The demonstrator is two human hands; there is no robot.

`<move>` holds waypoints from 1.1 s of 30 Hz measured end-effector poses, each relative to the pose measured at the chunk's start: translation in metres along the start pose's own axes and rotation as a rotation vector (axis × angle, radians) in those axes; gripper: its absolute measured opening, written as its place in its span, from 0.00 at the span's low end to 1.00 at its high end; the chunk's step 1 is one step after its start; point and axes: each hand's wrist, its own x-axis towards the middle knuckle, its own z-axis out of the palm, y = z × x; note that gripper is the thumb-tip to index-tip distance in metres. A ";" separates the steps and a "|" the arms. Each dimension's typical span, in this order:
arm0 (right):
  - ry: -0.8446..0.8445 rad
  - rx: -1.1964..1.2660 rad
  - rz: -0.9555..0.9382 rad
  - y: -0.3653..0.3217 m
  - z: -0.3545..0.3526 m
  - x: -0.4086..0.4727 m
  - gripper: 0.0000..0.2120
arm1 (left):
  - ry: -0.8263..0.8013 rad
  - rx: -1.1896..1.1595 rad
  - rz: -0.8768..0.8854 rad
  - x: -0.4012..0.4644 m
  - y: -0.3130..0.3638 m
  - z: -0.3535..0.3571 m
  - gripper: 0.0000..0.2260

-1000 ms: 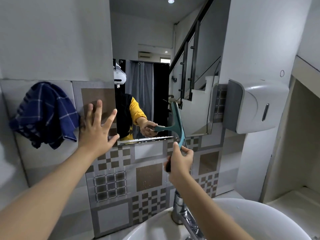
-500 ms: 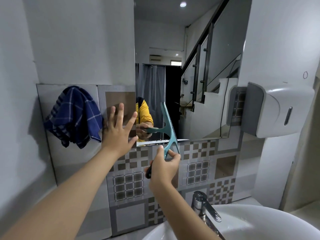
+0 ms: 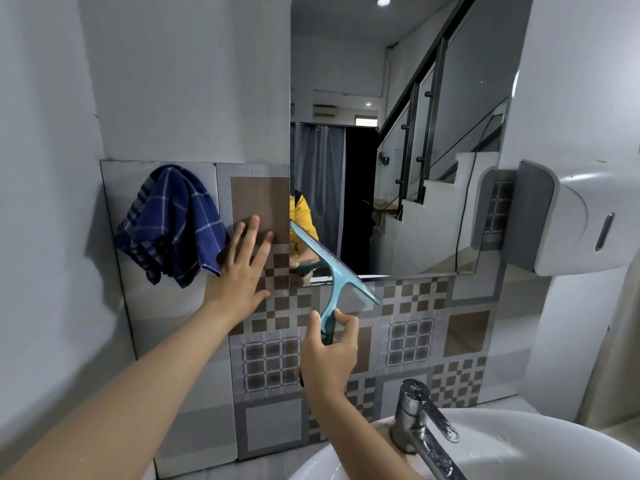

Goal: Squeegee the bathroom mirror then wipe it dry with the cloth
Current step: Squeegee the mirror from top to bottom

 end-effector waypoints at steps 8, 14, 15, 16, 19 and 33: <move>-0.079 -0.188 -0.185 0.024 -0.030 0.006 0.07 | 0.013 -0.024 0.015 -0.003 -0.003 0.003 0.49; -0.133 -0.310 -0.248 0.028 -0.048 0.011 0.08 | 0.027 -0.031 0.024 -0.004 -0.005 0.007 0.49; -0.138 -0.327 -0.258 0.029 -0.051 0.012 0.08 | 0.024 -0.026 0.021 -0.004 -0.006 0.008 0.50; -0.142 -0.337 -0.266 0.029 -0.053 0.013 0.08 | 0.022 -0.023 0.018 -0.004 -0.006 0.008 0.50; -0.163 -0.350 -0.273 0.029 -0.061 0.013 0.07 | 0.019 -0.007 0.011 -0.004 -0.007 0.009 0.50; -0.396 -0.473 -0.090 -0.010 -0.110 0.018 0.09 | -0.114 -0.401 0.000 -0.022 0.025 -0.021 0.39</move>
